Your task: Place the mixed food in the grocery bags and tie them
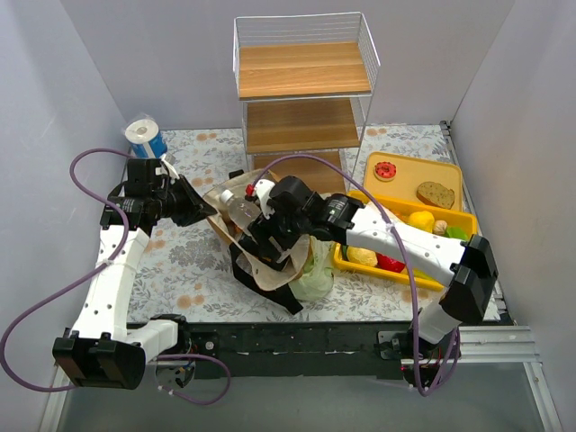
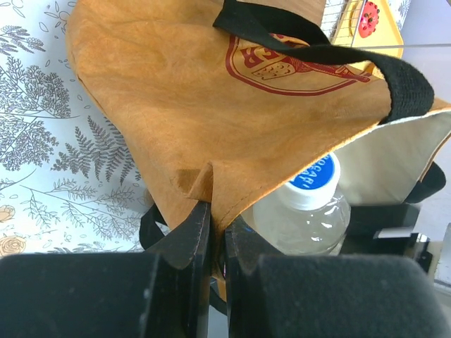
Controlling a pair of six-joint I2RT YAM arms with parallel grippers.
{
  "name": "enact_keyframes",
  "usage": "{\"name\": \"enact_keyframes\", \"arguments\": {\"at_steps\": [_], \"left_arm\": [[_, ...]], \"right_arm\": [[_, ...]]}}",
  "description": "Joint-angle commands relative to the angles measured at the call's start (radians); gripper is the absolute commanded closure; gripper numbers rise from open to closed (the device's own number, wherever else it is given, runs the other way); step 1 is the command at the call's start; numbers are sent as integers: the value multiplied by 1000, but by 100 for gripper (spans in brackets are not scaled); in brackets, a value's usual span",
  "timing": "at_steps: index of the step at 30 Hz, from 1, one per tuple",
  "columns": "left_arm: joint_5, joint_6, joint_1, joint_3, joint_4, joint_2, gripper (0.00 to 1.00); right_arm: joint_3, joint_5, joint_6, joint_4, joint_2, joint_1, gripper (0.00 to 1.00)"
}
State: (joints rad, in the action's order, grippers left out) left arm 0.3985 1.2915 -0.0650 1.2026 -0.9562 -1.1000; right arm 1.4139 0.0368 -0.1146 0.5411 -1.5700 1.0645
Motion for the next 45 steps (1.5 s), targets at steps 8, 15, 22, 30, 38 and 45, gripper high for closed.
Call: {"name": "enact_keyframes", "arguments": {"at_steps": [8,15,22,30,38,45], "left_arm": [[25,17,2,41,28,0,100],[28,19,1,34,28,0,100],[39,-1,1,52,8,-18,100],[57,-23,2,58,7,-38,100],[-82,-8,1,294,-280,-127,100],[-4,135,8,499,-426,-155,100]], "right_arm": [[468,-16,-25,178,18,0,3],[359,-97,-85,316,30,-24,10],[258,-57,-123,321,-13,-26,15],[68,130,-149,137,-18,-28,26],[522,-1,-146,333,-4,-26,99],[658,-190,-172,369,80,-26,99]]}}
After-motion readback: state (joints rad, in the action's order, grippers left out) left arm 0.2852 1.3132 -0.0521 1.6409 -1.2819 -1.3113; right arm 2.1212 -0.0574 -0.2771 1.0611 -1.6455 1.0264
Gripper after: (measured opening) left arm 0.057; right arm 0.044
